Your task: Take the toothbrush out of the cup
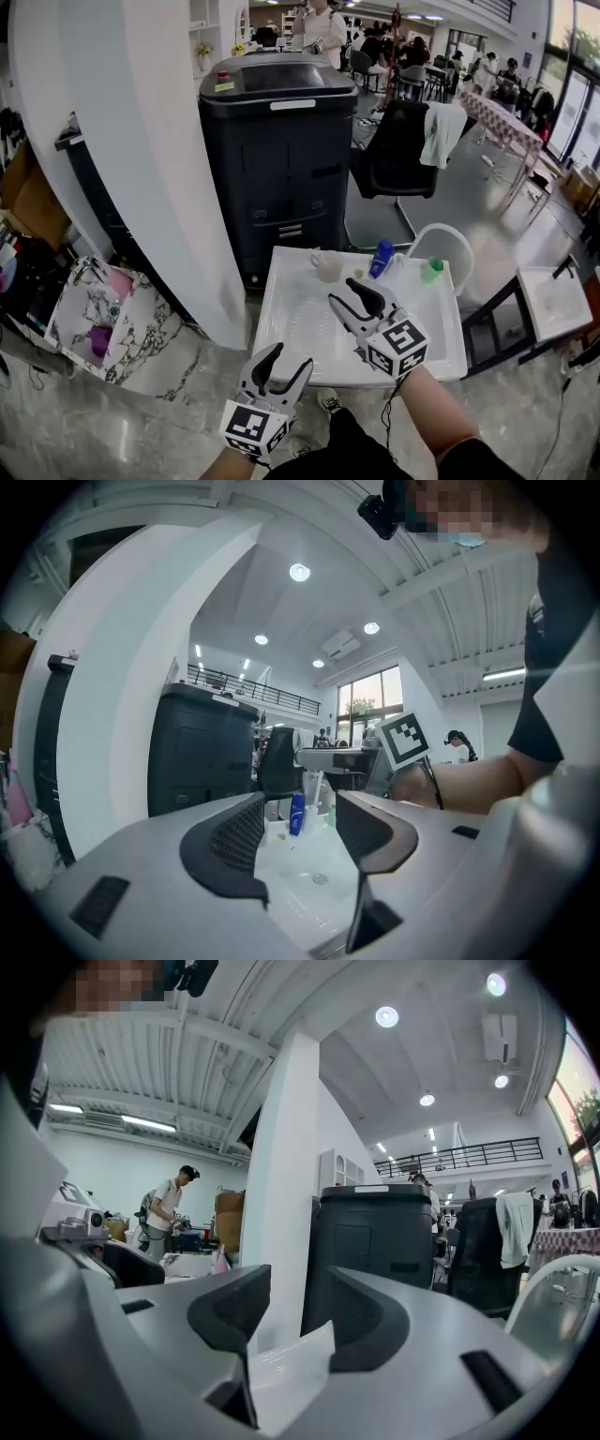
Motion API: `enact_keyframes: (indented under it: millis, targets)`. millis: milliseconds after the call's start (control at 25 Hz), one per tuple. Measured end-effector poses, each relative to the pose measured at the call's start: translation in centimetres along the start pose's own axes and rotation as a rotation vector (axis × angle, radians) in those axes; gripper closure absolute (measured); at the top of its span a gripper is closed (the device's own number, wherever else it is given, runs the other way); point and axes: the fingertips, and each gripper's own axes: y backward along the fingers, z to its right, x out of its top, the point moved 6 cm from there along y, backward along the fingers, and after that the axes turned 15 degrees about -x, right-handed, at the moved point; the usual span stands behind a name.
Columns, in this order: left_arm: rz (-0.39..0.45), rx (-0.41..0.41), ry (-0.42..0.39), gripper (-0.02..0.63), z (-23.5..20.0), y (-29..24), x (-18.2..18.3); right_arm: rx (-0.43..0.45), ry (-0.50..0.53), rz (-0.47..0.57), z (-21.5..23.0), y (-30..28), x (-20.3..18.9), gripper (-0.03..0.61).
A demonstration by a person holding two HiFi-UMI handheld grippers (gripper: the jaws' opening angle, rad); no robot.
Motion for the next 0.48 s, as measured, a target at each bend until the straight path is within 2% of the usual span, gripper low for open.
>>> enact_keyframes:
  millis: [480]
  targets:
    - [-0.008,0.058,0.035,0.37,-3.7,-5.4,-0.1,0.085,0.064,-0.068,3.9,-7.7,-2.9,0.382]
